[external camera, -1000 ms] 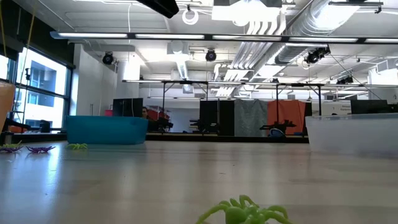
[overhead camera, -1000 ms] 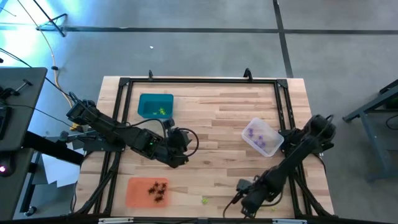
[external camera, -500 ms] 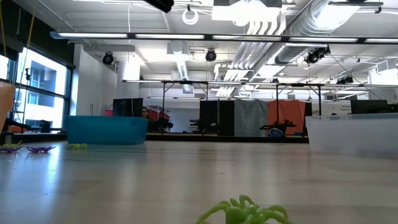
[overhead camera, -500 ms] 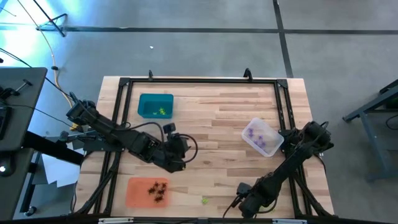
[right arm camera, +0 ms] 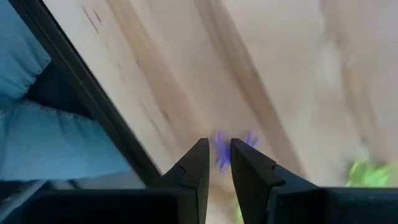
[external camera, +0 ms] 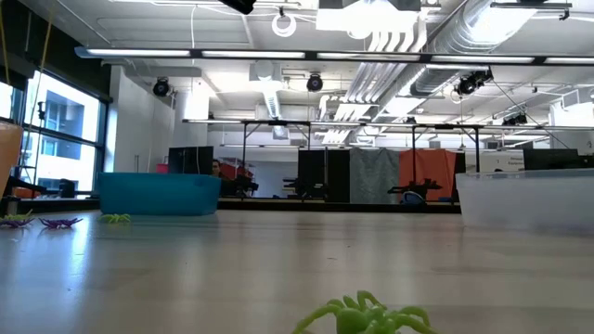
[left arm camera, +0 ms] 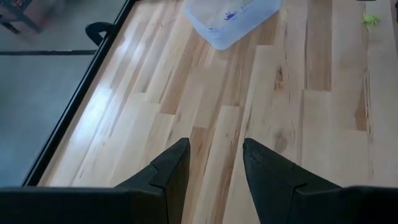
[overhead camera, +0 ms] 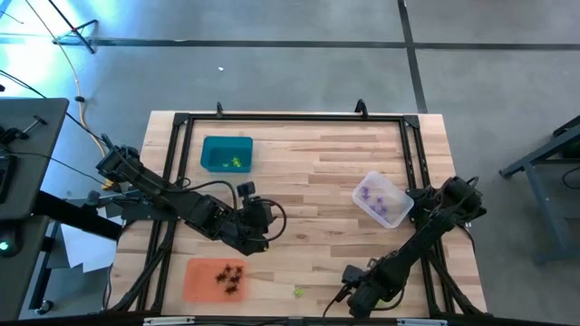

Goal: Sort Halloween decoration
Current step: Put the violet spider toy into the transparent bin

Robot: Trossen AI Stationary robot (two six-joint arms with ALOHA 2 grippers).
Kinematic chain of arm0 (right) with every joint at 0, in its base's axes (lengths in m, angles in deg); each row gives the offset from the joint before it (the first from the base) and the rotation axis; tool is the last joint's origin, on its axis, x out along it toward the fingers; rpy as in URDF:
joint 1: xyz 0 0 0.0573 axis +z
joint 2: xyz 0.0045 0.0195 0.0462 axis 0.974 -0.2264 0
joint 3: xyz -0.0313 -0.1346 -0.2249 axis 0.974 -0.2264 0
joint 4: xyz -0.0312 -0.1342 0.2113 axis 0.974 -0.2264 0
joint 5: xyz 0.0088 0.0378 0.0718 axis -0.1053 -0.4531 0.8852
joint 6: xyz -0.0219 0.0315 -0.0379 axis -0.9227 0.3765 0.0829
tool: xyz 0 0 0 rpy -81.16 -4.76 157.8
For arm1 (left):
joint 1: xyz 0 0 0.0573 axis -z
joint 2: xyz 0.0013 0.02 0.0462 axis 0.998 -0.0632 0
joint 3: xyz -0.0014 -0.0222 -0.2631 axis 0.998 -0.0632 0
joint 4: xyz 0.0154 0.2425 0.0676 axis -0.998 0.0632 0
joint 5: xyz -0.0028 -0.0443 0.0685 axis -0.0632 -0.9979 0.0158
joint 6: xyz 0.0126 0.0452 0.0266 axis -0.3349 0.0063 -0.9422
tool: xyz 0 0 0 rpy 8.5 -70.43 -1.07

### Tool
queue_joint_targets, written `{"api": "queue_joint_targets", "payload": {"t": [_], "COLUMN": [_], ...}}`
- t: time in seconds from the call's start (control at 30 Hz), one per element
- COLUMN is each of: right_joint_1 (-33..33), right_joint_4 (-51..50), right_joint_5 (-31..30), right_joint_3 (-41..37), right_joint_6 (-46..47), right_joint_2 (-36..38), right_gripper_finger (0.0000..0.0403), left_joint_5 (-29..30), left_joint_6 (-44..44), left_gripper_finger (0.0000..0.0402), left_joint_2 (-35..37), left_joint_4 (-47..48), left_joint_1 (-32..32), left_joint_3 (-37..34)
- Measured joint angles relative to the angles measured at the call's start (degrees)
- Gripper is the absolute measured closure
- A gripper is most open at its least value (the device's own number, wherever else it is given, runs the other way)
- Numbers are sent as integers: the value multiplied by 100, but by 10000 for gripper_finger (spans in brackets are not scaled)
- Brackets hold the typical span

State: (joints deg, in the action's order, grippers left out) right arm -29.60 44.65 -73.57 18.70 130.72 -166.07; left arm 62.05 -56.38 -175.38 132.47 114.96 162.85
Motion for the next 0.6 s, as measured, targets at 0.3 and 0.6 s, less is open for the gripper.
{"api": "queue_joint_targets", "payload": {"t": [0.3, 0.6], "right_joint_1": [-196, -121], "right_joint_4": [17, 16], "right_joint_5": [336, 467], "right_joint_3": [0, 0], "right_joint_6": [-39, 23], "right_joint_2": [0, -2], "right_gripper_finger": [340, 280], "left_joint_5": [-225, -247], "left_joint_6": [150, 146], "left_gripper_finger": [266, 266], "left_joint_2": [0, 0], "left_joint_4": [4, 8], "left_joint_1": [21, 31], "left_joint_3": [0, 0]}}
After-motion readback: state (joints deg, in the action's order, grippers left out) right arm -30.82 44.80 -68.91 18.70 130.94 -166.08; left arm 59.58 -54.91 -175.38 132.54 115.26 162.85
